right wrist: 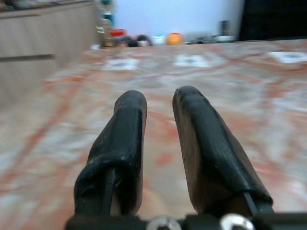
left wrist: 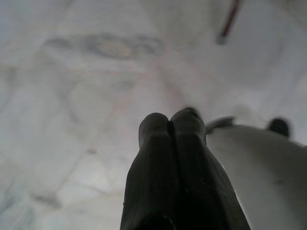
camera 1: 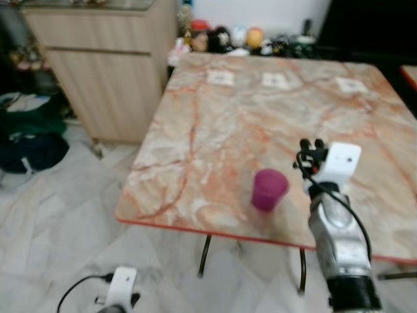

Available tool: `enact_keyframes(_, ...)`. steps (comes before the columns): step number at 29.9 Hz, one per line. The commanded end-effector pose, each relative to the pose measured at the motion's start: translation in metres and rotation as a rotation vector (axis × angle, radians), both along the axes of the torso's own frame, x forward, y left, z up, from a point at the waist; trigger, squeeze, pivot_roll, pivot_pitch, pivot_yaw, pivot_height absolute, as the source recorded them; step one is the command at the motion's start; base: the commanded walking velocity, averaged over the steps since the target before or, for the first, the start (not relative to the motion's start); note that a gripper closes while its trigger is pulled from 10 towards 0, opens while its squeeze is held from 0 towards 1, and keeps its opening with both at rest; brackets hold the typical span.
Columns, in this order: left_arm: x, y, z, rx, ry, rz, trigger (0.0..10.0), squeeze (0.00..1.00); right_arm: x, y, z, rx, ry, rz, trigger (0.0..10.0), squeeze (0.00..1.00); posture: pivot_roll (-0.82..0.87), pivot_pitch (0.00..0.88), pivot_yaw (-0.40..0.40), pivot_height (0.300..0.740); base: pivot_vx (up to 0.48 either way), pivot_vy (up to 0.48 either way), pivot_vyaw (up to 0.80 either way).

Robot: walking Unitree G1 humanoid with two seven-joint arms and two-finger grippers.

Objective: Setting the table

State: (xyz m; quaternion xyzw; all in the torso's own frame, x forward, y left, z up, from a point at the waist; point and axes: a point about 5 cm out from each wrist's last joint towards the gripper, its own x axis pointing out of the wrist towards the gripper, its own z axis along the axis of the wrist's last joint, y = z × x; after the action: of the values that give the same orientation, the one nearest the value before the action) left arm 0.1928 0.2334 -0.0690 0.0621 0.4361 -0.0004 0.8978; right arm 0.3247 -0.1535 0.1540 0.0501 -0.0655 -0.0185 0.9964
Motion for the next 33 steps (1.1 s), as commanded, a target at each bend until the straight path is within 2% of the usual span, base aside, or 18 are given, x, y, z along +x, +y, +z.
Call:
enact_keyframes(1,-0.006,-0.004,-0.004,-0.006,0.024,-0.003,10.0,0.0,-0.01,-0.013,0.007,0.028,-0.022,-0.052,10.0,0.95,0.08,0.067,-0.005,0.74,0.0,0.0,0.0)
enact_keyframes(2,-0.006,-0.004,-0.004,-0.005,0.025,-0.006,10.0,0.0,-0.012,-0.013,0.008,0.03,-0.024,-0.055,10.0,0.95,0.08,0.066,-0.006,0.74,0.0,0.0,0.0)
enact_keyframes(3,-0.006,-0.004,-0.004,-0.004,0.026,-0.008,10.0,0.0,-0.017,-0.011,0.011,0.025,-0.03,-0.058,10.0,1.0,0.08,0.062,-0.006,0.74,0.0,0.0,0.0)
enact_keyframes(9,-0.007,-0.003,-0.005,-0.002,0.028,-0.017,10.0,0.0,-0.038,0.0,0.019,0.066,-0.027,-0.063,10.0,0.98,0.07,0.054,-0.004,0.74,0.0,0.0,0.0)
enact_keyframes(10,-0.007,-0.003,-0.005,0.0,0.03,-0.022,10.0,0.0,-0.042,0.004,0.02,0.095,-0.012,-0.055,10.0,0.79,0.07,0.052,-0.004,0.74,0.0,0.0,0.0)
enact_keyframes(11,-0.007,-0.003,-0.005,0.0,0.03,-0.024,10.0,0.0,-0.043,0.006,0.021,0.111,-0.003,-0.051,10.0,0.79,0.07,0.051,-0.004,0.74,0.0,0.0,0.0)
enact_keyframes(12,-0.007,-0.003,-0.005,0.0,0.03,-0.026,10.0,0.0,-0.045,0.01,0.023,0.142,0.013,-0.044,10.0,0.0,0.06,0.049,-0.004,0.74,0.0,0.0,0.0)
enact_keyframes(15,-0.007,-0.003,-0.004,0.0,0.03,-0.028,10.0,0.0,-0.048,0.013,0.028,0.16,0.04,-0.043,10.0,0.0,0.06,0.049,-0.004,0.74,0.0,0.0,0.0)
enact_keyframes(18,-0.007,-0.003,-0.004,0.002,0.031,-0.03,10.0,0.0,-0.052,0.022,0.032,0.292,0.107,-0.045,10.0,0.0,0.06,0.049,-0.007,0.74,0.0,0.0,0.0)
enact_keyframes(19,-0.007,-0.003,-0.004,0.002,0.031,-0.03,10.0,0.0,-0.052,0.022,0.032,0.292,0.107,-0.045,10.0,0.0,0.06,0.049,-0.007,0.74,0.0,0.0,0.0)
enact_keyframes(21,-0.007,-0.003,-0.004,0.002,0.031,-0.031,10.0,0.0,-0.052,0.022,0.03,0.342,0.188,-0.08,10.0,0.0,0.06,0.059,-0.009,0.74,0.0,0.0,0.0)
enact_keyframes(26,-0.006,-0.003,-0.004,0.0,0.03,-0.027,10.0,0.0,-0.051,0.021,0.025,0.317,0.286,-0.082,10.0,0.0,0.06,0.063,-0.014,0.74,0.0,0.0,0.0)
enact_keyframes(28,-0.006,-0.003,-0.004,0.0,0.03,-0.024,10.0,0.0,-0.054,0.02,0.021,0.262,0.352,-0.067,10.0,0.0,0.06,0.065,-0.016,0.74,0.0,0.0,0.0)
enact_keyframes(31,-0.006,-0.003,-0.004,-0.001,0.03,-0.023,10.0,0.0,-0.055,0.022,0.02,0.251,0.375,-0.039,10.0,0.0,0.06,0.066,-0.016,0.74,0.0,0.0,0.0)
enact_keyframes(33,-0.006,-0.004,-0.004,-0.003,0.03,-0.023,10.0,0.0,-0.057,0.029,0.017,0.221,0.42,0.038,10.0,0.0,0.06,0.065,-0.017,0.74,0.0,0.0,0.0)
